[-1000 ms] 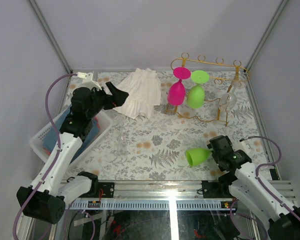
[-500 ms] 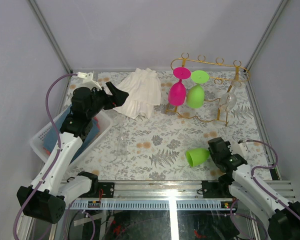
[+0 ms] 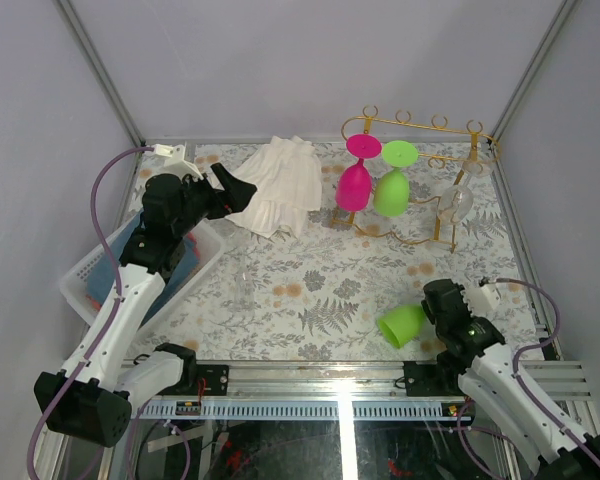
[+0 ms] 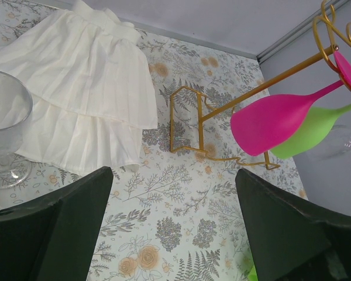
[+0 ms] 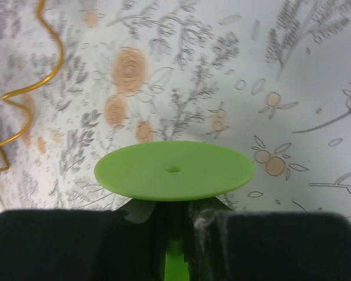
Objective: Place the wine glass upside down on the wine glass rack
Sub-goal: Pick up the wine glass at the center of the board.
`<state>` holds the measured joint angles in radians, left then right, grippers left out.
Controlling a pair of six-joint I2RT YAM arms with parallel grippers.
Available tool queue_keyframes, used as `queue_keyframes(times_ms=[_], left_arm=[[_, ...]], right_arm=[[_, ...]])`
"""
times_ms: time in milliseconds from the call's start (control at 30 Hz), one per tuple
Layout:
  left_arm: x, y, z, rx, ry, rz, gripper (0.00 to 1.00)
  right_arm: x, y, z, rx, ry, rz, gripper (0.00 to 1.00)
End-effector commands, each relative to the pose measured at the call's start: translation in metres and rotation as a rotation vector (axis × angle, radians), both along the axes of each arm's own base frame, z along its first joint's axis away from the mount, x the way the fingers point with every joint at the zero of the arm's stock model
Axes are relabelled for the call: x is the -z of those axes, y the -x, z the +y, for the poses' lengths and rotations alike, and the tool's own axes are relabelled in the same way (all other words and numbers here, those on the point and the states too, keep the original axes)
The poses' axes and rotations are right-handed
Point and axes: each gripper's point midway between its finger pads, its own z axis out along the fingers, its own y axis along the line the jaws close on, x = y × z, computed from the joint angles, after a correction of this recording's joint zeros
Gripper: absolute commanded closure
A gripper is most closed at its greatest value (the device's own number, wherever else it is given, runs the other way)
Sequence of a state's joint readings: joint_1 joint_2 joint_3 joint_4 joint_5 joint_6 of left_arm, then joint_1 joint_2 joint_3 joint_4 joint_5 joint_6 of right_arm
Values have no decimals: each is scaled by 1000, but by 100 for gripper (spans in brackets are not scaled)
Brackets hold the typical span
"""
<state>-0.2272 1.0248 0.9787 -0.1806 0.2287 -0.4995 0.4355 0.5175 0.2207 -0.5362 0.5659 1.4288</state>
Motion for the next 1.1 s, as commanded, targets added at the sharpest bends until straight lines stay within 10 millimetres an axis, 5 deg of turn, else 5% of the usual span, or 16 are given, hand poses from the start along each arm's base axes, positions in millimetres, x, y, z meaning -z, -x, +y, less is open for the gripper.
queue_keyframes(times_ms=[0,367,833,1033,1067], left_arm=[[-6,-2,1,6,5,-34,14],[-8,3,-12,86,16,-45,12],[7,23,-46,183,45,0,11],[0,35,-67,247,99,9,12],[-2,39,-70,264,116,7,12]], right_arm=[[-46,-12,-8,-83,112,-112,95],[-153,-34,48,-603,292,-544,100],[-177,-40,149,-1057,417,-730,100],[-180,-12,216,-1234,561,-933,100],[-193,-9,223,-1223,556,-1022,100]])
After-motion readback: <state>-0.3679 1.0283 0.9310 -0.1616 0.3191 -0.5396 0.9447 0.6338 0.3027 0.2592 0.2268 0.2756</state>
